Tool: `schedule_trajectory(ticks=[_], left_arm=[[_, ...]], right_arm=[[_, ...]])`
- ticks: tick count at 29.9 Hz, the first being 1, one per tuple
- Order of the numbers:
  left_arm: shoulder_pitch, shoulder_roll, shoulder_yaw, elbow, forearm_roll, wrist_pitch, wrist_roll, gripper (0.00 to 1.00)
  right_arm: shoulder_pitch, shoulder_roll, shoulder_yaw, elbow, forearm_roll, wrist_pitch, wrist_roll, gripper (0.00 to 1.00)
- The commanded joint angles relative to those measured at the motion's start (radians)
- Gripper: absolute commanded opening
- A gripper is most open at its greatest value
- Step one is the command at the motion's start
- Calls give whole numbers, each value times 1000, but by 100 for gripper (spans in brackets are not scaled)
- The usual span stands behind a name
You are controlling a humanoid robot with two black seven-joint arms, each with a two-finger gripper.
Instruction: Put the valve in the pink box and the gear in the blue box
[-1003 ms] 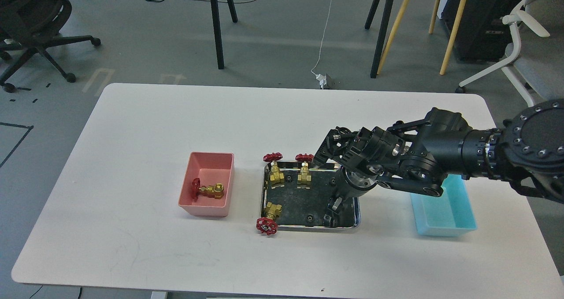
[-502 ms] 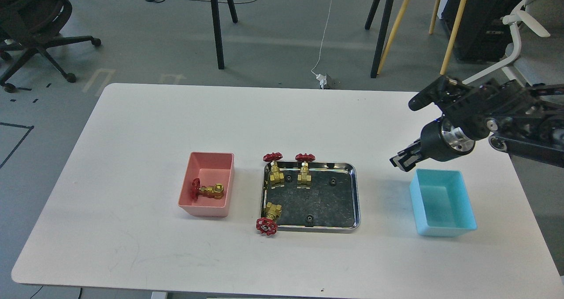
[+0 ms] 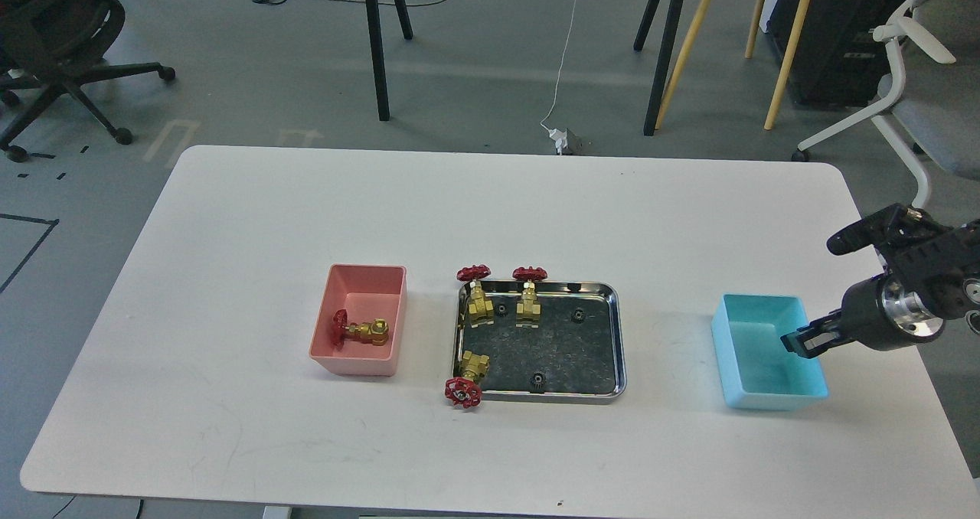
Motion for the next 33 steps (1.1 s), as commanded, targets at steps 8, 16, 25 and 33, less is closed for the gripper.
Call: schedule_trajectory(ticks=[8,16,25,33], left_arm=[[3,-2,3,-1,3,6,11,99],[-5,-57,2,2,99,5,92,99],[-107,-230,11,12,225,-3,236,99],[-183,-373,46,64,219,5,299,99]], right_arm=[[-17,28,103,4,73,0,0,80],[40,75,448,-95,487,0,-11,84],[40,348,732,-500,823,-60,-121,83],[50,531,724,-675,984,-390,-236,82]])
